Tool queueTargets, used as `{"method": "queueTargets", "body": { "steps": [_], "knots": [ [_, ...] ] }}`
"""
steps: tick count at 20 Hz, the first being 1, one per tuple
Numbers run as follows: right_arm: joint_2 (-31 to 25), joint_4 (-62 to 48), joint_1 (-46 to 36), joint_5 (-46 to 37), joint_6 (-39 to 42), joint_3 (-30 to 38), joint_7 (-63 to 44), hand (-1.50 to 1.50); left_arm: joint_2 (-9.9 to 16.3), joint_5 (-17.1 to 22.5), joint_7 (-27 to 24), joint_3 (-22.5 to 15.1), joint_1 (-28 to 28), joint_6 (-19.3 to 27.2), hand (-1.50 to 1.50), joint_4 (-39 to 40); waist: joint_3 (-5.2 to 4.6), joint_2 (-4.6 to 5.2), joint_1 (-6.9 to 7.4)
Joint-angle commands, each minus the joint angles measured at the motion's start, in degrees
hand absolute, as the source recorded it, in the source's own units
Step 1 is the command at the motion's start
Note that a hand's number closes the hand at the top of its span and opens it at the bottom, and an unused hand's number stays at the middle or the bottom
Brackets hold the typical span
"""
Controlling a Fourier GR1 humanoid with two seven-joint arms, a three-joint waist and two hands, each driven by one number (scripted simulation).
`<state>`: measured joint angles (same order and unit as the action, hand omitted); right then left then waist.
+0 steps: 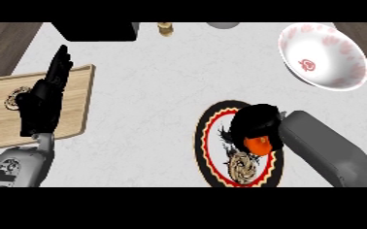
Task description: Pick the squash from the plate and place it in the bowl
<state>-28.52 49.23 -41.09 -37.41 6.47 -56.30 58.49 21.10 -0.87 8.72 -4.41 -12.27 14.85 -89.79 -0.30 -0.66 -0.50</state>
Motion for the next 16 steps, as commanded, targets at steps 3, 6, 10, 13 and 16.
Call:
{"method": "queueTargets", "body": {
  "steps": [3, 6, 10, 13, 16],
  "knots": [
    [-7.48, 6.2, 16.41, 3.7, -4.64, 3.46, -10.11, 1.5, 1.93, -0.17, 0.46, 3.49, 3.36, 1.66, 0.0, -0.14, 0.12, -1.65, -6.8],
    [-13.16, 14.72, 22.52, 7.31, -6.47, 6.67, -10.53, 1.5, 0.56, -0.93, 0.75, 1.99, 5.34, 2.39, 0.0, -2.11, 0.1, -1.33, -6.05],
    [-16.98, 24.16, 31.81, 17.8, -5.94, 11.65, -8.57, 1.5, 1.81, -0.14, 1.33, 3.39, 5.78, 1.77, 0.0, -3.2, 0.09, -1.24, -6.75],
    [-22.09, 32.62, 35.25, 26.05, -5.03, 17.62, -7.98, 1.5, 1.35, 0.32, 1.3, 3.71, 5.45, 1.86, 0.0, -3.13, -0.02, -1.13, -7.28],
    [-27.1, 39.42, 39.58, 33.55, -5.37, 23.87, -10.19, 1.5, 1.31, 0.16, 2.31, 3.45, 4.34, 1.72, 0.0, -3.19, 0.01, -0.76, -6.87]
  ]
}}
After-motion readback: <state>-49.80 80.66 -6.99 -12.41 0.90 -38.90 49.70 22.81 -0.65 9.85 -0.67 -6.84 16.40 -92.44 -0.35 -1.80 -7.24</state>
